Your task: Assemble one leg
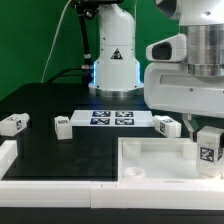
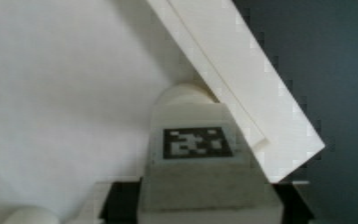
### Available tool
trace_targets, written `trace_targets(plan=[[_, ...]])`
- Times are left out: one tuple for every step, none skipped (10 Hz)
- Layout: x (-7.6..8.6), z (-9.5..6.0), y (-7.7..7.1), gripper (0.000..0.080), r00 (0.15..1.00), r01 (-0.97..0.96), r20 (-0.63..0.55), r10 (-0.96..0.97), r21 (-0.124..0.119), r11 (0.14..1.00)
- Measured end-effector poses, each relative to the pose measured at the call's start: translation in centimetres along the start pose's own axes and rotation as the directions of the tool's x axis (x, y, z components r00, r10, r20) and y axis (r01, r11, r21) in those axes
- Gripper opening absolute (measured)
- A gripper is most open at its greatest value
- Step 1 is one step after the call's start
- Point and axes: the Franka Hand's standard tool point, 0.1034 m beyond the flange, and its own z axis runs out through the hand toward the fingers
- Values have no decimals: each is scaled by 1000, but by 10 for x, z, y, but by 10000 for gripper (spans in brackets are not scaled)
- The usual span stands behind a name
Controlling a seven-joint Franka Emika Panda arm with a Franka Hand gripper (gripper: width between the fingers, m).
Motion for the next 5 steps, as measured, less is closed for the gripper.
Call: trace_targets(plan=[[-1, 0, 0, 291, 994, -108, -6, 108, -4, 994], [-1, 0, 0, 291, 978, -210, -8, 210, -5, 978], [-1, 0, 0, 291, 956, -292, -8, 292, -4, 956], [-2, 1, -1, 337, 946, -325, -7, 325, -3, 946], [-2, 1, -1, 337, 967, -253, -6, 253, -3, 968]])
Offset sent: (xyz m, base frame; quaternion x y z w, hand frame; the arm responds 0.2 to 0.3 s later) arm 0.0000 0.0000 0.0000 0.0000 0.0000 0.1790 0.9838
